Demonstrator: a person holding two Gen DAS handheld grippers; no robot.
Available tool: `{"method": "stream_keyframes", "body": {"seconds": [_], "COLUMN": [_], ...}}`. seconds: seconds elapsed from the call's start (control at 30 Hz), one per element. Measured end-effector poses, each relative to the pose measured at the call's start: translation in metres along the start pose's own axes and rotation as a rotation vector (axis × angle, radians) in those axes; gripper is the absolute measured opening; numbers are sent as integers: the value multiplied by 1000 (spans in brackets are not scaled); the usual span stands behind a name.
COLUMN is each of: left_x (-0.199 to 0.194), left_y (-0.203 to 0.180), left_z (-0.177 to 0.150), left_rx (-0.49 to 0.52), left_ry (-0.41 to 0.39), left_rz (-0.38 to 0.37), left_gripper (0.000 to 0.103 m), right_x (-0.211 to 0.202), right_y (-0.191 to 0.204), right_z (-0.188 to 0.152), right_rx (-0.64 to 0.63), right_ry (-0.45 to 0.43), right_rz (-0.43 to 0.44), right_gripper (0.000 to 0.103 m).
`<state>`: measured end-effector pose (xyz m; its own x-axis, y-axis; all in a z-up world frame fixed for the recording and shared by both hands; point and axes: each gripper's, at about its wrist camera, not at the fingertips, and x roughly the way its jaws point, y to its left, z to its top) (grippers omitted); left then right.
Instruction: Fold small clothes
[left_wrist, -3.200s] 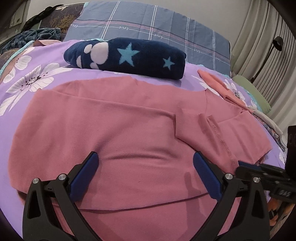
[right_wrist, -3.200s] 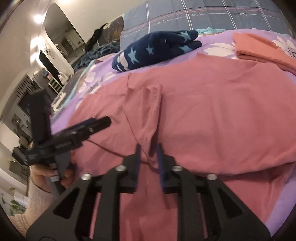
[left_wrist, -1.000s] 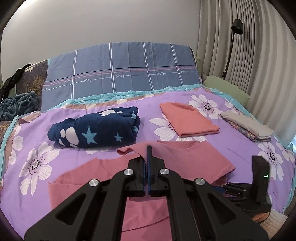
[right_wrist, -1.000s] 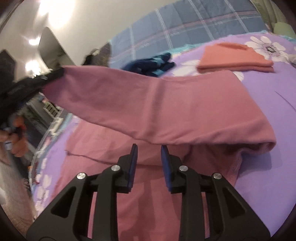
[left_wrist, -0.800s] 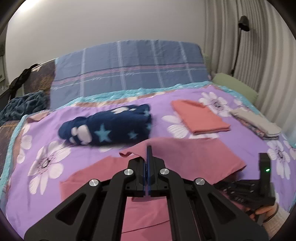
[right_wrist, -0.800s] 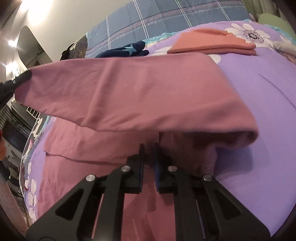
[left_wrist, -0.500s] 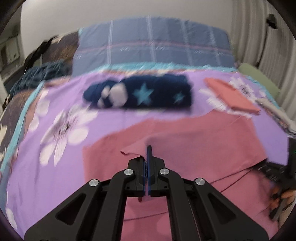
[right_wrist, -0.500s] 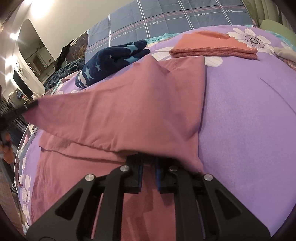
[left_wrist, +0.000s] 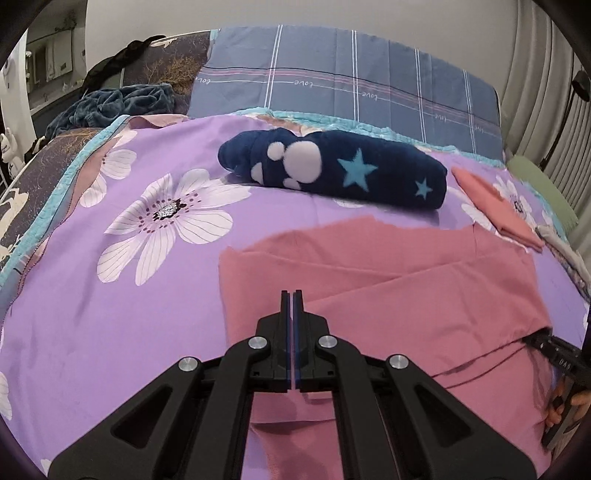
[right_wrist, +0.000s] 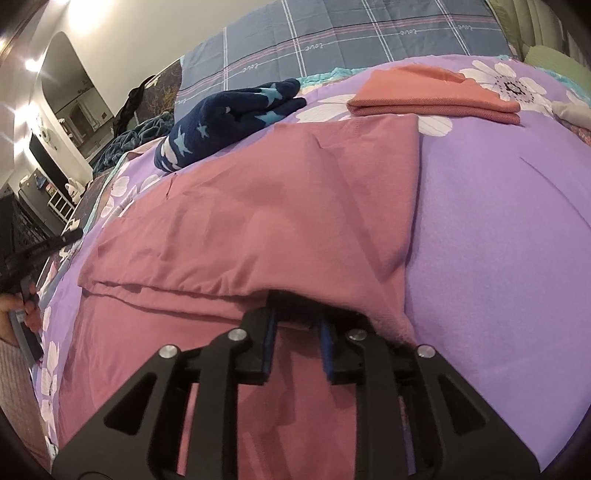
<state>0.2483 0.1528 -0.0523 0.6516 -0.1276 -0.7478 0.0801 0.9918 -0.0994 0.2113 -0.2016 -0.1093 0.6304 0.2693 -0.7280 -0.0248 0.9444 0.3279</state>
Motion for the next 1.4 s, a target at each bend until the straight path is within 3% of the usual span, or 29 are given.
{"method": "stream_keyframes", "body": {"seconds": [0.1,0.17,0.2,0.23,0.3,0.37,0.4,0.53,0.63,0.77,0.83,0.97,1.13,1.2,1.3,1.4], "left_x": [9,17,20,25,41,45,44,2,-17,12,26,14,2,18,53,51], "left_y": [-4,-11,-14,-20,-29,-31,-32,-42,-39,-28,-23,-14,-37,-44,-35,-17], "left_z": [-6,-18,-22,-27,-34,-34,-32,-10,2,-14,-28,-29,-18,-17,-22,-19], "left_rx": [18,33,45,73,116,110,114,161,181,196,198,127,135,133,84,19], "left_ry": [56,108,120,128,171,163,160,24,-18,101,144,86,0,20,99,76], "left_rz": [-32,-75,-78,-69,-22,-7,-21,-1,57,84,150,121,23,10,126,80], "left_gripper": [2,24,43,47,46,22,2,2,2,8,25,25,32,32,32,37], "right_x": [0,0,0,0,0,0,0,0,0,0,1,1,1,1,1,1], "right_y": [3,3,2,2,2,2,2,3,2,3,3,3,4,4,5,5], "right_z": [0,0,0,0,0,0,-1,-1,-1,-1,-1,-1,-1,-1,-1,-1], "right_rx": [-17,-15,-14,-13,-14,-14,-13,-10,-10,-13,-12,-13,-21,-25,-29,-29], "right_ry": [-2,-1,-1,-1,-1,-1,-1,-1,-1,-2,-1,-1,-1,-1,-1,-2], "right_rz": [-4,-1,0,1,0,1,1,4,4,1,2,2,0,-1,-2,1], "right_gripper": [26,26,26,26,26,26,26,26,26,26,26,27,29,30,30,31]}}
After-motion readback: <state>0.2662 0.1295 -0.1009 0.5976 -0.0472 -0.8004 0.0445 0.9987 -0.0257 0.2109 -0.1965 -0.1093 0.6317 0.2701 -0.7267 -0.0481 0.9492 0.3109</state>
